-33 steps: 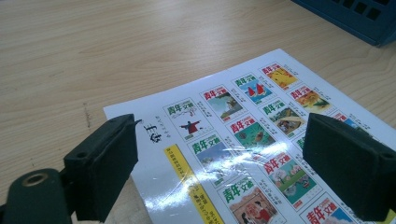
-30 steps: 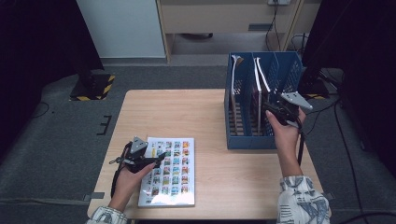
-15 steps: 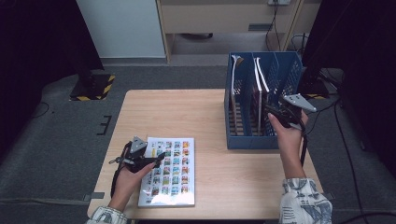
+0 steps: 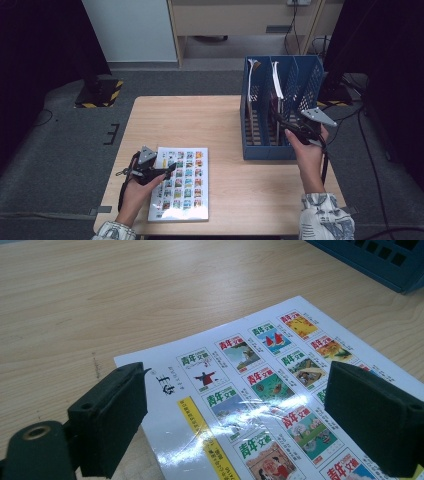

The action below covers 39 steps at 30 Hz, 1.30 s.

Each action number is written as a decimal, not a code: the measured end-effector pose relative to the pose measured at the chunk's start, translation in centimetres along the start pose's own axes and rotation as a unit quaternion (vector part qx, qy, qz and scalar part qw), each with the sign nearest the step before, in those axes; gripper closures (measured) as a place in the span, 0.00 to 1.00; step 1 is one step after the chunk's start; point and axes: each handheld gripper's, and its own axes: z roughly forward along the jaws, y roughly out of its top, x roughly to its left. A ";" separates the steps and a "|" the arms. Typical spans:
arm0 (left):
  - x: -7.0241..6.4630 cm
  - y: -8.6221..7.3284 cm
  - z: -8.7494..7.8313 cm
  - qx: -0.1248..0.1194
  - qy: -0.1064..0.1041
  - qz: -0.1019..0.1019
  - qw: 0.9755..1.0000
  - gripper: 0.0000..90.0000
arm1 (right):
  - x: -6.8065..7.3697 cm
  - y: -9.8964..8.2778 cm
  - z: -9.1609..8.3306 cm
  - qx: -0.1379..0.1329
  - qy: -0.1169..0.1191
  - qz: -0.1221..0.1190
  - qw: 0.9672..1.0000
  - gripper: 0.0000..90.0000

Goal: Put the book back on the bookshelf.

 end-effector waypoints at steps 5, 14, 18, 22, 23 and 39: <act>0.1 0.0 0.0 -0.001 -0.001 -0.003 1.000 0.09 | 0.4 0.1 -0.4 -0.002 0.005 -0.003 1.000 0.27; 0.2 -0.1 0.0 -0.002 -0.005 -0.013 1.000 0.08 | 1.4 0.0 -1.4 0.002 0.039 -0.005 0.999 0.28; 0.2 -0.1 0.1 -0.001 -0.007 -0.014 1.000 0.07 | 2.0 0.1 -2.4 -0.005 0.045 -0.005 0.999 0.27; 0.2 -0.1 0.1 -0.002 -0.007 -0.012 1.000 0.07 | 2.9 -0.5 -3.2 -0.001 0.058 -0.020 0.998 0.26; 0.2 -0.1 0.1 -0.002 -0.007 -0.012 1.000 0.07 | 2.9 -0.5 -3.2 -0.001 0.058 -0.020 0.998 0.26; 0.8 -0.3 0.0 0.001 -0.001 -0.014 1.000 0.07 | 5.9 -1.0 -3.4 -0.010 0.089 -0.064 0.994 0.23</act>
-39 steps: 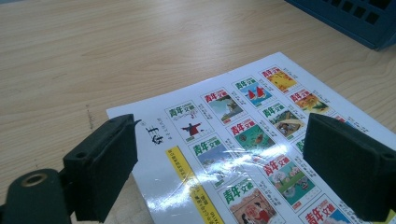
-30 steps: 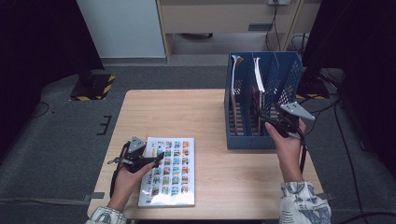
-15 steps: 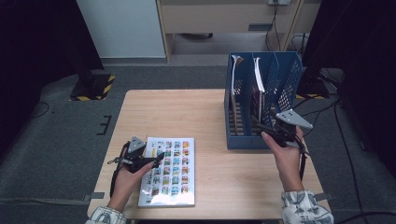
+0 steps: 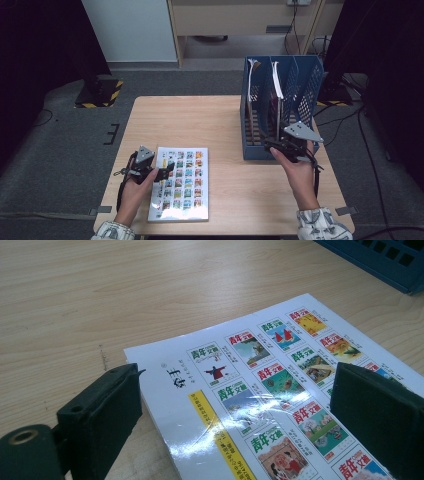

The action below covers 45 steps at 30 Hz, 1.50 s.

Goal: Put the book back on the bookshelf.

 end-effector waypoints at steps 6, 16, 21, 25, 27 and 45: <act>0.2 0.0 -0.1 -0.004 0.004 -0.002 1.000 0.07 | 1.2 0.2 0.5 -0.003 0.024 -0.012 1.000 0.24; 0.9 0.0 -0.2 0.000 0.015 0.000 1.000 0.07 | 4.0 0.3 1.3 0.016 0.063 -0.020 0.998 0.14; 1.1 -0.1 -0.3 0.006 0.030 0.009 0.999 0.08 | 5.9 0.0 2.0 0.028 0.077 -0.036 0.996 0.09; 1.3 -0.1 -0.2 0.004 0.036 0.003 0.999 0.08 | 7.4 -0.5 2.4 0.036 0.095 -0.045 0.994 0.09; 1.3 -0.1 -0.2 0.005 0.040 0.005 0.999 0.08 | 7.7 -0.7 2.6 0.040 0.100 -0.048 0.993 0.08; 1.7 -0.6 0.2 0.027 0.044 -0.003 0.999 0.08 | 12.8 -5.2 5.7 0.126 0.164 -0.077 0.975 0.11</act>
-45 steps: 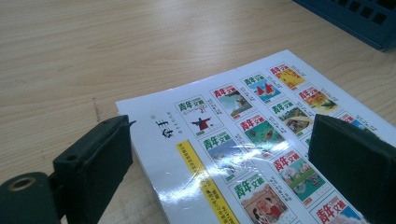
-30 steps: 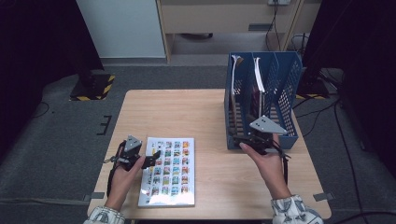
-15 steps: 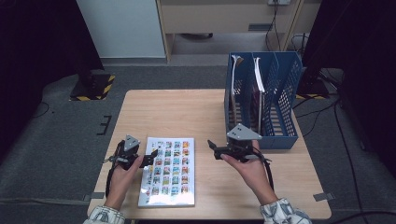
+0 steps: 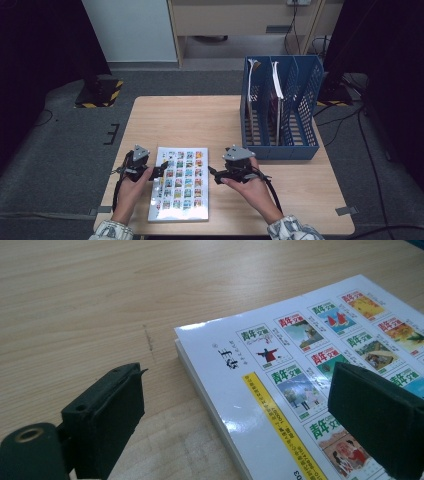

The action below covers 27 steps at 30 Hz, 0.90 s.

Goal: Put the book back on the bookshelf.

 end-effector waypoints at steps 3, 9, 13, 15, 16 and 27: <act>-0.1 -0.1 0.1 0.007 -0.001 0.002 1.000 0.08 | 0.5 -0.3 0.7 0.009 0.006 -0.002 1.000 0.10; -0.1 -0.4 0.2 0.031 -0.007 0.007 0.999 0.08 | 1.3 -1.0 1.8 0.026 0.020 -0.005 0.999 0.10; 0.0 -0.5 0.6 0.038 -0.002 0.006 0.999 0.08 | 1.8 -1.4 2.6 0.038 0.028 -0.017 0.999 0.09; 0.1 -0.5 0.8 0.046 -0.001 0.003 0.999 0.08 | 1.8 -1.6 2.9 0.040 0.032 -0.010 0.999 0.09; 0.1 -0.5 0.8 0.046 -0.001 0.003 0.999 0.08 | 1.8 -1.6 2.9 0.040 0.032 -0.010 0.999 0.09; 0.3 -0.7 1.2 0.057 0.003 -0.014 0.998 0.07 | 2.3 -2.3 4.1 0.055 0.052 0.005 0.997 0.09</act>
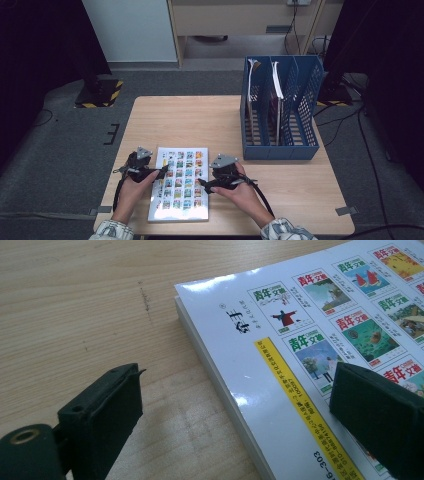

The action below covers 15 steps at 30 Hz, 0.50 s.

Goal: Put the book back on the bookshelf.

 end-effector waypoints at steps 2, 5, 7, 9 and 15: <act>0.1 0.0 0.0 0.000 -0.001 -0.003 1.000 0.06 | 0.0 -0.1 0.4 0.002 0.008 0.010 1.000 0.09; 0.2 -0.1 0.2 -0.001 -0.007 -0.014 1.000 0.06 | -0.1 -0.2 0.7 0.008 0.012 0.011 1.000 0.09; 0.2 -0.1 0.2 0.001 -0.013 -0.020 1.000 0.06 | 0.0 -0.3 1.0 0.014 0.014 0.011 1.000 0.09; 0.1 -0.2 0.3 0.004 -0.026 -0.023 0.999 0.06 | 0.3 -0.5 1.3 0.025 0.016 0.005 1.000 0.09; -0.2 -0.3 0.6 0.010 -0.052 -0.038 0.998 0.06 | 0.5 -0.6 1.8 0.027 0.026 0.010 0.999 0.09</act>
